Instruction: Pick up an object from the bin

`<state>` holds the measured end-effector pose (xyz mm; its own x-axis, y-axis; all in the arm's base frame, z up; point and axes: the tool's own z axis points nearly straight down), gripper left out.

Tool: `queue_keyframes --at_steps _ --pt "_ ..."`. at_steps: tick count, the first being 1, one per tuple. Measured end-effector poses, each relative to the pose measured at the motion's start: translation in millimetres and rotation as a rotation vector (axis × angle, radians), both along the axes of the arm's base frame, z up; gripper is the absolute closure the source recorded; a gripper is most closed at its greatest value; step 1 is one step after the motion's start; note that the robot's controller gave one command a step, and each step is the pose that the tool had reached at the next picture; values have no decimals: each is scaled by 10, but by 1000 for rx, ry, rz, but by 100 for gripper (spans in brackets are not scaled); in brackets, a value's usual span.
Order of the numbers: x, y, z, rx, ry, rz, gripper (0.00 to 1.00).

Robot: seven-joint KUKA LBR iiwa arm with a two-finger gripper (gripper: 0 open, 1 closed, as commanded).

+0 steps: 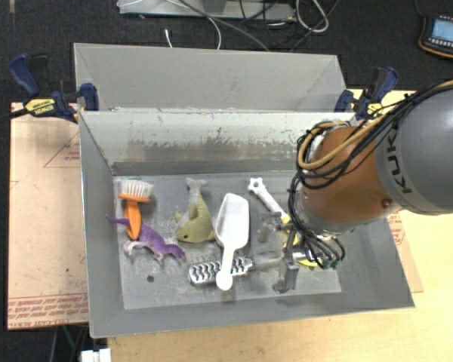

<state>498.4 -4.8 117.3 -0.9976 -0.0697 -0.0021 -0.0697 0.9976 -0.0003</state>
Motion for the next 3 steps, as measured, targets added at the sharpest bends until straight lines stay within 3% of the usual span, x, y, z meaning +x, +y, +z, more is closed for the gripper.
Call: queue_keyframes --at_steps 1,2,3 --pt "26 159 -364 1 -16 167 0" --pt "-133 385 -308 1 -12 -32 0" --pt "-34 201 -471 2 -15 115 100"
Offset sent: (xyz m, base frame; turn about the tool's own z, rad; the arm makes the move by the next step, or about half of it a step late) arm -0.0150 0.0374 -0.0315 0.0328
